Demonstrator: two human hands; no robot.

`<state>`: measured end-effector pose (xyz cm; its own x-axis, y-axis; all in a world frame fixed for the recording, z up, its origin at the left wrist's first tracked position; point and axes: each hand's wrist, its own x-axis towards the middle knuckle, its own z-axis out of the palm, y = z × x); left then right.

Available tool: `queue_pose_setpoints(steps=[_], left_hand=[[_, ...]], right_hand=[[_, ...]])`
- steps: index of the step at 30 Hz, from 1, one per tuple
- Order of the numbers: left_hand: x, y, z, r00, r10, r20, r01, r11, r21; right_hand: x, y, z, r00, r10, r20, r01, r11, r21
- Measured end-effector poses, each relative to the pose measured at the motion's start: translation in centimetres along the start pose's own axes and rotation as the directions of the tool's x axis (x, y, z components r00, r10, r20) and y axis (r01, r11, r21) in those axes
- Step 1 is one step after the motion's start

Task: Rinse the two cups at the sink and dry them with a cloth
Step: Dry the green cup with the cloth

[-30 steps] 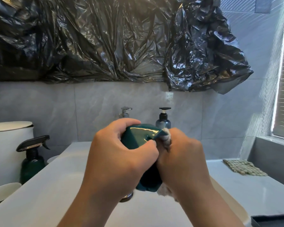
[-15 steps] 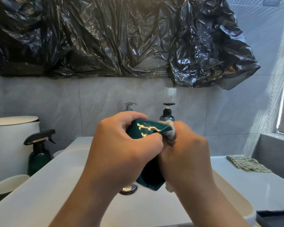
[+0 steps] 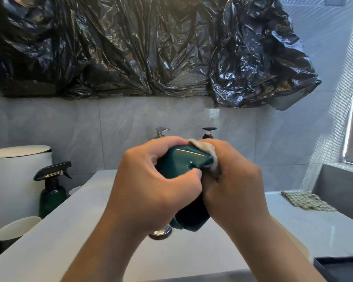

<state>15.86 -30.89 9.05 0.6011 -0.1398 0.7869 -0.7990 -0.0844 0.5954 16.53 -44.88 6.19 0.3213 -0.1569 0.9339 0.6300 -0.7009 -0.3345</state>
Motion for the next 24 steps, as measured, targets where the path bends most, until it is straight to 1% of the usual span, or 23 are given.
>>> queue_pose_setpoints(steps=[2,4,6,8,10,12,15,17,18,19,20,22,24], left_hand=[[-0.3,0.2,0.5,0.998,-0.001,-0.058,0.002,1.0,0.024],[-0.5,0.3,1.0,0.993,0.019,-0.116,-0.014,0.999,0.036],[-0.6,0.4,1.5,0.985,0.056,-0.165,-0.052,0.998,0.028],[-0.7,0.4,1.5,0.98,0.068,-0.185,-0.071,0.997,-0.008],[-0.4,0.2,1.2,0.981,0.054,-0.187,-0.059,0.998,-0.021],[0.0,-0.3,0.8,0.986,-0.004,-0.168,-0.002,0.999,-0.035],[0.2,-0.5,0.6,0.996,-0.049,-0.077,0.045,0.998,-0.052],[0.1,-0.4,0.5,0.999,-0.046,-0.019,0.046,0.998,-0.033],[0.1,-0.4,0.4,0.999,-0.045,-0.013,0.044,0.999,-0.024],[0.1,-0.5,0.4,0.999,-0.045,-0.023,0.045,0.999,-0.025],[0.1,-0.6,0.6,0.998,-0.046,-0.047,0.044,0.998,-0.032],[-0.1,-0.7,1.1,0.992,-0.043,-0.118,0.039,0.999,-0.036],[-0.2,-0.8,1.7,0.983,-0.047,-0.18,0.038,0.998,-0.056]], right_hand=[[-0.1,0.2,0.3,0.995,0.087,-0.052,-0.087,0.996,-0.009],[-0.2,0.5,0.7,0.974,0.217,-0.071,-0.217,0.976,0.008],[-0.3,0.5,1.1,0.933,0.359,-0.035,-0.354,0.93,0.096],[-0.4,0.5,1.4,0.901,0.431,0.044,-0.432,0.889,0.153],[-0.5,0.5,1.6,0.903,0.416,0.11,-0.429,0.891,0.147],[-0.4,0.7,1.3,0.928,0.354,0.118,-0.369,0.918,0.149],[0.0,0.8,0.4,0.977,0.2,0.074,-0.203,0.979,0.031],[0.1,1.0,0.1,0.995,0.086,0.043,-0.084,0.996,-0.041],[0.1,1.1,0.1,0.998,0.056,0.019,-0.055,0.996,-0.064],[0.0,1.1,0.2,0.999,0.051,-0.01,-0.052,0.996,-0.075],[-0.1,1.1,0.3,0.996,0.078,-0.037,-0.081,0.994,-0.077],[-0.1,0.8,0.6,0.977,0.205,-0.056,-0.209,0.974,-0.087],[0.0,0.8,0.7,0.944,0.33,0.002,-0.328,0.939,-0.106]])
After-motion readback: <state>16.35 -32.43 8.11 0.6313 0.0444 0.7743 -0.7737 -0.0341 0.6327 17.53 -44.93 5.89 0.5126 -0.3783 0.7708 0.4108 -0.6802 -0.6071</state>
